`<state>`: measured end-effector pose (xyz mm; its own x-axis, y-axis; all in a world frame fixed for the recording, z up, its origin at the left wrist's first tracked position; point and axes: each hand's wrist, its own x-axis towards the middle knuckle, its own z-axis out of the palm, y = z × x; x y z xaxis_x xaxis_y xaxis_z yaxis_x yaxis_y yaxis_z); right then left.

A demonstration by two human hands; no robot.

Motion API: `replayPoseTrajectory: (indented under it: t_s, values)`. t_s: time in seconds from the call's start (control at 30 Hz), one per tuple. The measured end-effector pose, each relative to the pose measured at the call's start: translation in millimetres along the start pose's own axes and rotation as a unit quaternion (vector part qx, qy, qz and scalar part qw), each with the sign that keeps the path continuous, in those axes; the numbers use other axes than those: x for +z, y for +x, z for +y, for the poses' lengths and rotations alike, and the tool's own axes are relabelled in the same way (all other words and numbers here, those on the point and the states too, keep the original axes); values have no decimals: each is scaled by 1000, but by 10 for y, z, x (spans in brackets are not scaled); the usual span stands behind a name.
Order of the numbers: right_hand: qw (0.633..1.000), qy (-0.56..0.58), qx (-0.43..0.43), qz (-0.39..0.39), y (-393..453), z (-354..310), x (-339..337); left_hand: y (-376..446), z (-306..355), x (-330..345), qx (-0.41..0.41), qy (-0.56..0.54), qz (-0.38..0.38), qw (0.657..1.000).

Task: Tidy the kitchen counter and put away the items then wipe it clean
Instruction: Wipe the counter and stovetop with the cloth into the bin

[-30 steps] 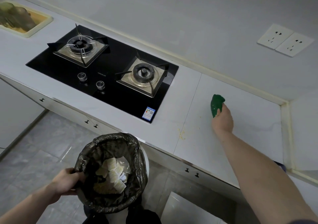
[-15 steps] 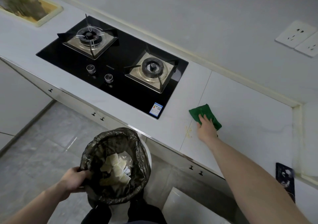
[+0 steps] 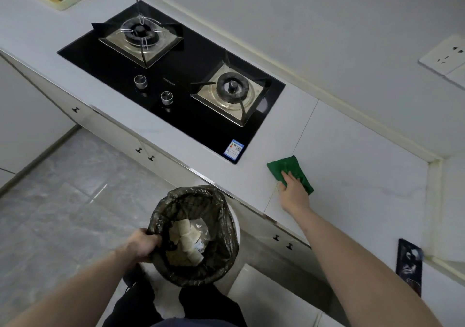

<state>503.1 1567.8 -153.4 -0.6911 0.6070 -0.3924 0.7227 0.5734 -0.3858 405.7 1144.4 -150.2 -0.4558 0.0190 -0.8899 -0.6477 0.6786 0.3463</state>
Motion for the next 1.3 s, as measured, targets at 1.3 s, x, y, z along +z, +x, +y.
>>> replayPoseTrajectory:
  t_s: [1.3]
  values:
    - [970,204,44,126,-589,-722,-1218,-255,350,61,56,61,-63,995]
